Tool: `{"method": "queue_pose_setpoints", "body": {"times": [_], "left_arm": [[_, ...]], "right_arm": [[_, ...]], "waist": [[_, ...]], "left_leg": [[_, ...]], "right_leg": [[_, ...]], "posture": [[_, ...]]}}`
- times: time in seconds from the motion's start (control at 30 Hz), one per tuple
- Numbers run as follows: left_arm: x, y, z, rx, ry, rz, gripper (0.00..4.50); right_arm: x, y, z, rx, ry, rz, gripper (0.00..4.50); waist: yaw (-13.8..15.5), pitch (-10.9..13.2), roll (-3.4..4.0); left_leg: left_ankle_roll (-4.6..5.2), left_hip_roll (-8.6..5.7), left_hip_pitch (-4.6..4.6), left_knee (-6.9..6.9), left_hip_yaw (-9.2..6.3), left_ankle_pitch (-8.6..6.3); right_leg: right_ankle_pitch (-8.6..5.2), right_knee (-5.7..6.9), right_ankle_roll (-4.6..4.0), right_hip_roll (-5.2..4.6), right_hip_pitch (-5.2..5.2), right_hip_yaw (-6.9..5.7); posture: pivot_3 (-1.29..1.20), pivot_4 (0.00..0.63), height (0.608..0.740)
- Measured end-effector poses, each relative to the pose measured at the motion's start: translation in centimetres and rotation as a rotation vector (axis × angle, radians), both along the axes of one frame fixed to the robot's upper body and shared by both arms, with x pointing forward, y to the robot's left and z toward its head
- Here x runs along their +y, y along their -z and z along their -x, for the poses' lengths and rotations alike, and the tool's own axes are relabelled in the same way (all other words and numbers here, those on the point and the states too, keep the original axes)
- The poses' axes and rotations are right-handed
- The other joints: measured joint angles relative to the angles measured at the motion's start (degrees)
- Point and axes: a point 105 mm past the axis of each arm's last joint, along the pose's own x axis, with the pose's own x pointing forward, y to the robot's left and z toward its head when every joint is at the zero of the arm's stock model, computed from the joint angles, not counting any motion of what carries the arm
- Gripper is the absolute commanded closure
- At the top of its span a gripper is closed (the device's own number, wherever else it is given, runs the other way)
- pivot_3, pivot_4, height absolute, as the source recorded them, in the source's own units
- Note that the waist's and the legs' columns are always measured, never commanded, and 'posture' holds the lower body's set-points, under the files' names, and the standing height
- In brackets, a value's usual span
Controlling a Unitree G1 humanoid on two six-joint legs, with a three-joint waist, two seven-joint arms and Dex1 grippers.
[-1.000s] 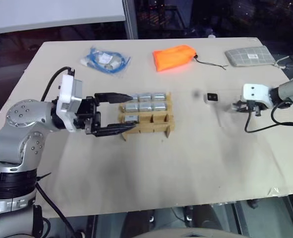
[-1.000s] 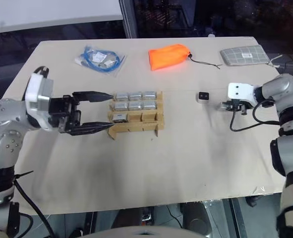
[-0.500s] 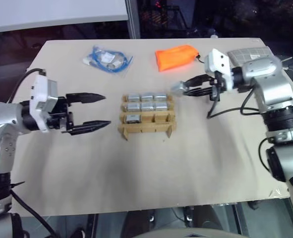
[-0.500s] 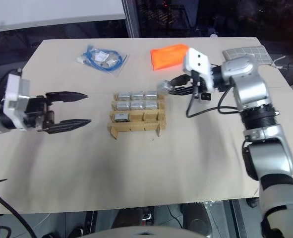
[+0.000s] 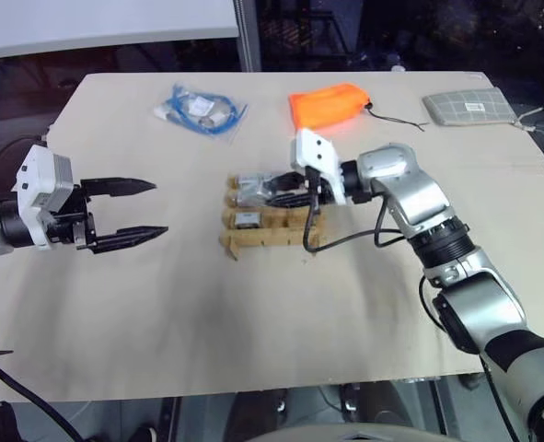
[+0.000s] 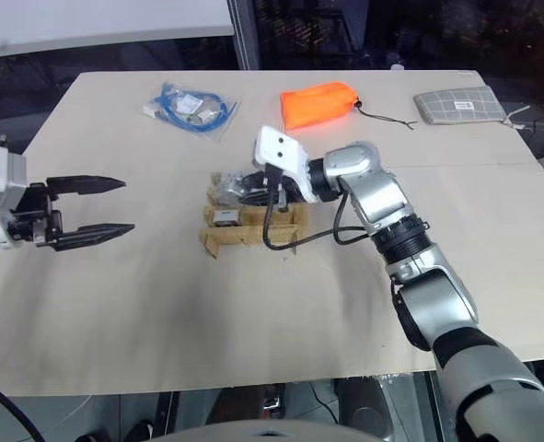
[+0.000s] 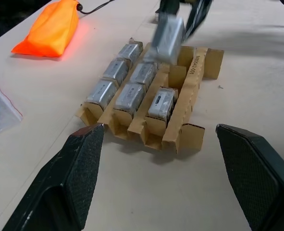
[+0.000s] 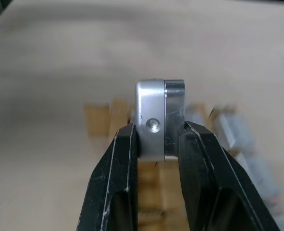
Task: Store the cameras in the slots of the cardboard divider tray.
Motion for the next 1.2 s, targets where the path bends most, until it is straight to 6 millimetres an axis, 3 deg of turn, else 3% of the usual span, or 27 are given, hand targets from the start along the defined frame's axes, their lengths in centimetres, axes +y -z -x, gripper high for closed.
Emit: {"method": "queue_pose_setpoints", "body": {"times": [0.27, 0.47, 0.87, 0.9, 1.03, 1.1, 1.2], "left_arm": [[0.0, 0.0, 0.0, -0.003, 0.003, 0.003, 0.61], [-0.2, 0.0, 0.0, -0.005, 0.009, 0.006, 0.61], [-0.3, 0.3, 0.1, 0.003, 0.010, 0.013, 0.61], [-0.4, 0.3, 0.1, 0.001, 0.013, 0.013, 0.61], [-0.5, 0.3, 0.1, -0.001, 0.018, 0.011, 0.61], [-0.5, 0.3, 0.1, 0.000, 0.018, 0.011, 0.61], [-0.5, 0.3, 0.1, 0.002, 0.018, 0.012, 0.61]], "right_arm": [[-0.4, 2.4, -1.2, -0.010, 0.043, 0.040, 3.84], [-0.3, 2.5, -1.3, -0.078, 0.013, 0.076, 3.84], [-0.4, 2.7, -0.8, -0.047, -0.023, 0.098, 3.84], [-0.4, 2.8, -0.8, -0.045, -0.022, 0.103, 2.81], [-0.7, 3.1, -0.9, -0.035, -0.006, 0.113, 0.88], [-0.8, 3.2, -1.0, -0.034, -0.003, 0.115, 0.13], [-0.8, 3.2, -1.0, -0.033, 0.001, 0.115, 0.05]], "waist": [[-0.3, 0.0, 0.00], [-0.3, 0.0, -0.01], [-0.2, 0.0, -0.01], [-0.2, 0.0, -0.01], [-0.2, 0.0, -0.01], [-0.2, 0.0, -0.01], [-0.2, 0.0, -0.01]], "left_leg": [[0.00, 0.02, 0.00, -0.01, -0.01, 0.00], [-0.01, 0.02, 0.02, -0.01, -0.02, 0.00], [-0.01, 0.03, 0.02, -0.01, -0.05, 0.00], [-0.01, 0.03, 0.02, -0.01, -0.05, 0.00], [-0.01, 0.03, 0.02, -0.02, -0.04, 0.00], [-0.01, 0.03, 0.02, -0.02, -0.05, 0.00], [-0.01, 0.03, 0.02, -0.02, -0.05, 0.00]], "right_leg": [[0.00, 0.00, 0.00, 0.01, -0.03, 0.01], [0.00, 0.02, 0.00, 0.01, -0.02, 0.01], [0.00, 0.03, 0.00, 0.00, -0.02, 0.02], [0.00, 0.02, 0.00, 0.00, -0.02, 0.01], [0.00, 0.02, 0.00, 0.01, -0.02, 0.02], [0.00, 0.02, 0.00, 0.01, -0.02, 0.02], [0.00, 0.02, 0.00, 0.01, -0.02, 0.02]], "posture": [[0.00, 0.150, 0.740], [0.00, 0.150, 0.740], [0.00, 0.150, 0.740], [0.00, 0.150, 0.740], [0.00, 0.150, 0.740], [0.00, 0.150, 0.740], [0.00, 0.150, 0.740]]}}
